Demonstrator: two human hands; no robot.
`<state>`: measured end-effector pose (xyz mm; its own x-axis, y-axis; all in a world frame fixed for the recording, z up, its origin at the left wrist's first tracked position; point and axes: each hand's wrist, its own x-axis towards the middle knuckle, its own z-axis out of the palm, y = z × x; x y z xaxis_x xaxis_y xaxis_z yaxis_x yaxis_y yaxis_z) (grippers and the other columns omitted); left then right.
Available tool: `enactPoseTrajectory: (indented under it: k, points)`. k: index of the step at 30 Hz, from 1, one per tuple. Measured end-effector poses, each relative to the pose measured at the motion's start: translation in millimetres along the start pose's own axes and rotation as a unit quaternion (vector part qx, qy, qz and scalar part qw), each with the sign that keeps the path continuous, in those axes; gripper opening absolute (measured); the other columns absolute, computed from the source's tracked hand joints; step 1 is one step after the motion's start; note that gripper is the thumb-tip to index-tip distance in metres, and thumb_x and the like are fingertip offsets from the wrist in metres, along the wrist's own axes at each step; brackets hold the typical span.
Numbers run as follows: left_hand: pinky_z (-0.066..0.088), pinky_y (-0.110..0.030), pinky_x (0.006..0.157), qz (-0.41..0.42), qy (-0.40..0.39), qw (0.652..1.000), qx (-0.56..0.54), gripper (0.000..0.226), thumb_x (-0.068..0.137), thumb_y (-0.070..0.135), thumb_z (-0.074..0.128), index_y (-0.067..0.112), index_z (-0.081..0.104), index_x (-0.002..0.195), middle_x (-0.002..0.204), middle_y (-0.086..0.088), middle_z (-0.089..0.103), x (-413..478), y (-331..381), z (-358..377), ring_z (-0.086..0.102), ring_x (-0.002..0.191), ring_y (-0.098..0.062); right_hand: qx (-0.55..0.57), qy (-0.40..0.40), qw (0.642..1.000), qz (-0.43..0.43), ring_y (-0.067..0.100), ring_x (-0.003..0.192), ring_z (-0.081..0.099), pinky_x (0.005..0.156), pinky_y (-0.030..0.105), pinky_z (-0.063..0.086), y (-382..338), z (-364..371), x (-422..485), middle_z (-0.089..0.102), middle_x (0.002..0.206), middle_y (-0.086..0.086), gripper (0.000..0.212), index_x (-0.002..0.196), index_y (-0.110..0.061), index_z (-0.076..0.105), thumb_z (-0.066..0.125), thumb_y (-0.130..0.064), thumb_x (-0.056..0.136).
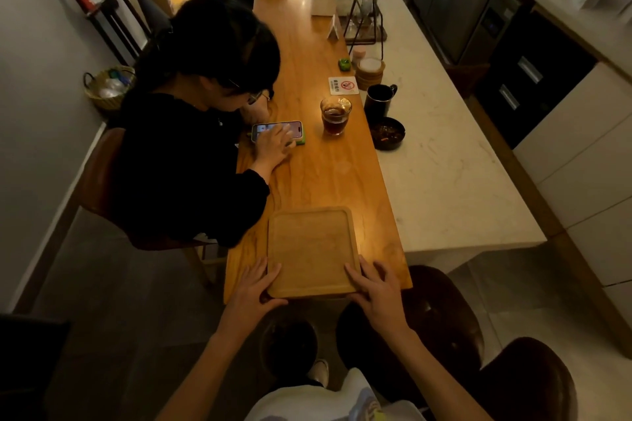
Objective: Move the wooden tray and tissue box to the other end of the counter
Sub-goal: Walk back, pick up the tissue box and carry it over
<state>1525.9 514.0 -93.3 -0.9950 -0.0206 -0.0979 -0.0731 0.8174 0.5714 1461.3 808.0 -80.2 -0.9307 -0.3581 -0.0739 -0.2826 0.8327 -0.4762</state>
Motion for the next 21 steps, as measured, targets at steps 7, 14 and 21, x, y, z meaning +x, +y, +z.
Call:
enactPoseTrajectory:
  k: [7,14,21]
  points:
    - [0.016,-0.043,0.120,-0.006,0.018,1.000,-0.002,0.085,0.077,0.044,0.073,0.028,0.029,0.148,0.156,-0.003,0.023,-5.7,-8.1,-4.5,0.014,0.148,-0.022,0.010,-0.001,1.000,0.009,0.040,0.138,0.030,0.107,0.054,0.029,-10.1,2.9,1.4,0.046,0.151,0.000,0.069,0.144,-0.041,0.045,0.076,-0.028,0.083]
    - [0.008,-0.042,0.122,-0.011,0.004,1.000,0.001,0.084,0.080,0.046,0.070,0.029,0.027,0.149,0.159,-0.005,0.018,-4.1,-4.9,-4.4,0.008,0.149,-0.019,0.016,0.001,1.000,0.020,0.036,0.137,0.031,0.106,0.054,0.033,-8.3,3.6,1.9,0.044,0.152,-0.003,0.069,0.143,-0.043,0.044,0.076,-0.032,0.083]
    - [0.007,-0.041,0.122,-0.008,0.006,1.000,0.012,0.084,0.081,0.042,0.072,0.027,0.028,0.150,0.159,-0.005,0.019,-5.3,-2.5,-5.3,0.010,0.149,-0.021,0.019,0.005,1.000,0.023,0.037,0.139,0.029,0.109,0.054,0.029,-10.6,3.0,-0.3,0.042,0.153,-0.003,0.067,0.144,-0.041,0.044,0.074,-0.032,0.085]
